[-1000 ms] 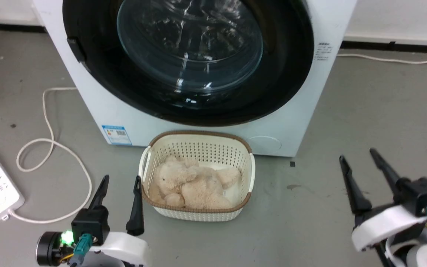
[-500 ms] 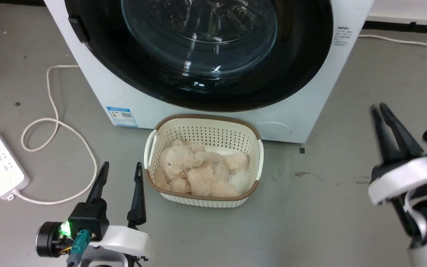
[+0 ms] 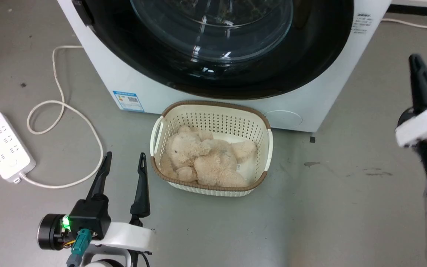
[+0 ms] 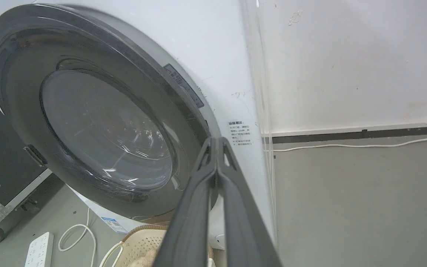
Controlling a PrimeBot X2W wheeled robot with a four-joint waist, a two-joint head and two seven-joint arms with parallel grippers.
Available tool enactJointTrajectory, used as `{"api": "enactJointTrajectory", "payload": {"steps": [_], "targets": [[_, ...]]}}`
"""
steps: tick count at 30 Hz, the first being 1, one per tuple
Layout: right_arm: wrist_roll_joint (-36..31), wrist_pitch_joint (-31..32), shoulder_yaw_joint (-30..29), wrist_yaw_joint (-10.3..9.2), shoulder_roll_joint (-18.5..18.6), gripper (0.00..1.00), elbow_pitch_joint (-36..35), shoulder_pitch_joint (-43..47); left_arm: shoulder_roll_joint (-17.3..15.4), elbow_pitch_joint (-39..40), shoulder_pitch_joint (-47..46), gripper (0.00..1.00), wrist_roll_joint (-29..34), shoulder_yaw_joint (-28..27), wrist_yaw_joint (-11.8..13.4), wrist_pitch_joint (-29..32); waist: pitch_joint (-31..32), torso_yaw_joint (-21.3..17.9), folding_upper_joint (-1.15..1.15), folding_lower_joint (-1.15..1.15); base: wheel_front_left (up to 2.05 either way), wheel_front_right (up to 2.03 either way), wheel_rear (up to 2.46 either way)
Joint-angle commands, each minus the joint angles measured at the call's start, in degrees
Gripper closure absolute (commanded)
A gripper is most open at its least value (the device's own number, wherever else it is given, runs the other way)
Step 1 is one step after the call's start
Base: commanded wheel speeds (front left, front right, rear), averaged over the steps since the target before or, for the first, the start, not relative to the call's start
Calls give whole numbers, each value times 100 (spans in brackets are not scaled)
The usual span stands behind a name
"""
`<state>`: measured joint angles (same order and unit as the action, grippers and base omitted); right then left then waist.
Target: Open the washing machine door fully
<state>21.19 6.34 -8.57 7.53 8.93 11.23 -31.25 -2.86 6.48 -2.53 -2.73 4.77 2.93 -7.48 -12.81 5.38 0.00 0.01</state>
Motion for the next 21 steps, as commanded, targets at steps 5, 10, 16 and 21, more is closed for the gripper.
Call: {"api": "enactJointTrajectory", "payload": {"steps": [5,10,16,21], "targets": [[447,284,-266,-2,23,100,395,-649,-2,104,-134,0,-23,8,15,-105,-131,85,0,-1,0,0,0],[939,660,-545,-2,-53,100,758,-1214,-2,158,-187,0,-28,37,10,-165,-286,154,0,-1,0,0,0],[1284,1128,-780,-2,-59,100,1202,-1808,-2,233,-263,0,-56,71,30,-237,-465,252,0,-1,0,0,0],[1539,1570,-1074,-3,-85,100,1683,-2330,-2,275,-314,0,-72,119,46,-297,-608,337,0,-1,0,0,0]]}}
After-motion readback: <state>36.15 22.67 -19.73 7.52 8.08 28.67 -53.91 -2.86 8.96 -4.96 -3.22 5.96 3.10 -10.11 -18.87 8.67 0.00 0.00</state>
